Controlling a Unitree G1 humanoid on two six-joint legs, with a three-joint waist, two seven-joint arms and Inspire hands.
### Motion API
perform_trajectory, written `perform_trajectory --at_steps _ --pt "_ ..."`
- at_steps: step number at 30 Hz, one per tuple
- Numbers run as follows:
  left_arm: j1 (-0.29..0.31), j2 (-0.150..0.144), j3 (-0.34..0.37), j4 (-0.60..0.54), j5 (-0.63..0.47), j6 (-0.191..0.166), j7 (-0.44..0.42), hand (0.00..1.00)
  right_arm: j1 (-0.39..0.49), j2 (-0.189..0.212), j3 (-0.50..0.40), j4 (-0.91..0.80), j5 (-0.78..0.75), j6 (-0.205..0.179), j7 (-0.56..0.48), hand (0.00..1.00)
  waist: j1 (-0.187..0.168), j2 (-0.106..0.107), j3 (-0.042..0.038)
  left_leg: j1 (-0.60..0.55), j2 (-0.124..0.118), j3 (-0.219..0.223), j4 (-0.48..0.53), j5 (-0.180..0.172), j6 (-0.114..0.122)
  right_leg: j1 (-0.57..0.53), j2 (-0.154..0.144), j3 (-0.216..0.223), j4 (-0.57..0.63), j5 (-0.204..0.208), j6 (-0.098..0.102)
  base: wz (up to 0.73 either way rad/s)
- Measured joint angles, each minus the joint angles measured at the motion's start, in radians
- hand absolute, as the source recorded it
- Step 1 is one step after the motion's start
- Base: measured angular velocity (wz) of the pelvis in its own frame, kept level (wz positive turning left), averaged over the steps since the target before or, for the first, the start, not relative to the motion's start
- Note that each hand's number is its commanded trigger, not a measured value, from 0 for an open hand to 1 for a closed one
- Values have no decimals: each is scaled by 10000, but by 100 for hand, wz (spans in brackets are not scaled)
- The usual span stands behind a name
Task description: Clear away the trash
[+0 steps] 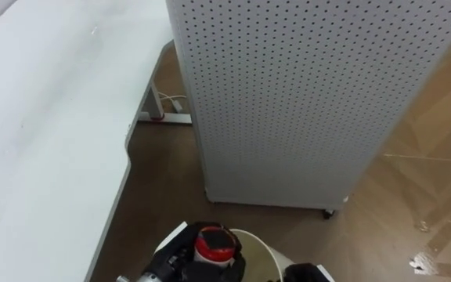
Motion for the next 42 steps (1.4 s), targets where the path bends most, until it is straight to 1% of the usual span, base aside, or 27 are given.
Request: perform_trajectory --at_steps 4,9,14,18,21,24,26,27,29,30,31,32,34,35,36,37,38,39,42 --pt "1 1 1 0 36 -1 -73 0 1 -2 -1 -1 5 -3 2 100 -111 39 -11 -12 3 -15 16 -1 2 -2 6 -19 2 -7 -10 0" --pt "2 -39 -69 -1 359 -15 -155 0 6 6 3 2 14 -3 10 100 -107 75 -12 -10 6 -11 27 -2 2 -6 13 0 10 -10 -12 0" --pt "2 -69 -279 -2 1504 -19 -152 0 23 55 47 354 -12 -3 83 100 -88 74 -13 21 -22 -18 9 4 9 10 13 -31 41 -24 2 0" --pt "1 -66 -282 -101 2069 -18 -121 0 64 -31 32 433 -4 1 74 100 -161 72 -13 11 -32 -17 19 4 10 4 4 -31 43 -36 6 0" --pt "-2 -139 -295 -215 2278 -38 -109 0 97 -26 34 436 9 -1 81 100 -203 58 -19 46 -40 -22 54 5 11 43 -40 18 87 -73 2 1" --pt "-1 -153 -287 -225 2681 -54 -95 0 278 -32 33 427 5 -1 126 100 -222 16 -18 210 -96 -15 43 7 13 138 -114 46 218 -174 8 0" --pt "3 -140 -275 -370 3193 -59 -88 0 544 -12 31 366 18 -5 107 100 -240 -17 -23 414 -120 3 -16 7 13 330 -128 67 169 -216 22 0" --pt "8 -112 -279 -501 3349 -59 -87 0 599 -13 25 335 23 -5 95 100 -244 -23 -24 445 -124 6 -35 7 13 349 -129 71 152 -220 25 0" --pt "47 124 -257 -1338 4161 -109 14 0 712 -15 -17 122 9 -4 72 100 -328 -37 -31 538 -136 39 -156 28 33 414 -133 72 26 -226 25 -2" --pt "57 163 -236 -1519 4367 -175 76 0 720 -17 -25 95 8 -5 69 100 -343 -37 -35 566 -135 43 -167 29 33 447 -129 69 -4 -223 26 0" --pt "90 203 -173 -1819 4763 -367 202 0 765 -14 -69 39 5 -12 58 100 -367 -53 -42 669 -148 44 -206 29 33 535 -131 76 1 -221 28 0" --pt "210 339 -159 -2204 5132 -521 411 0 798 -13 -71 29 8 -14 21 100 -372 -75 -70 759 -158 45 -221 29 33 624 -127 88 12 -221 28 0" --pt "383 520 -134 -2777 5520 -725 680 0 866 -20 -133 29 8 -82 -22 100 -407 -84 -76 925 -187 37 -310 29 33 827 -110 54 -87 -220 33 6" --pt "476 607 -106 -3088 5702 -789 825 0 1013 0 -328 27 8 -198 -35 100 -411 -85 -88 1074 -204 24 -389 31 29 1018 -80 43 -229 -203 61 10" --pt "519 631 -84 -3236 5772 -809 935 0 1060 9 -404 27 8 -219 -59 100 -419 -92 -93 1145 -215 24 -426 31 30 1090 -65 39 -261 -204 62 3" --pt "586 751 0 -3422 5869 -908 1181 0 1136 8 -471 20 26 -243 -132 100 -406 -97 -138 1278 -231 24 -522 31 30 1214 -66 50 -367 -194 79 0" --pt "594 816 79 -3510 5946 -971 1448 0 1230 3 -515 20 46 -329 -193 100 -414 -111 -153 1386 -245 36 -539 30 30 1314 -86 60 -379 -191 85 -5" --pt "594 820 143 -3536 6007 -977 1575 0 1278 10 -564 -1 48 -361 -226 100 -402 -117 -158 1432 -251 42 -554 30 30 1360 -97 61 -382 -192 89 0" --pt "588 827 681 -3845 6292 -1075 2255 0 1479 49 -758 -97 55 -491 -348 100 -396 -162 -195 1590 -268 33 -575 30 30 1553 -102 53 -454 -191 100 0"
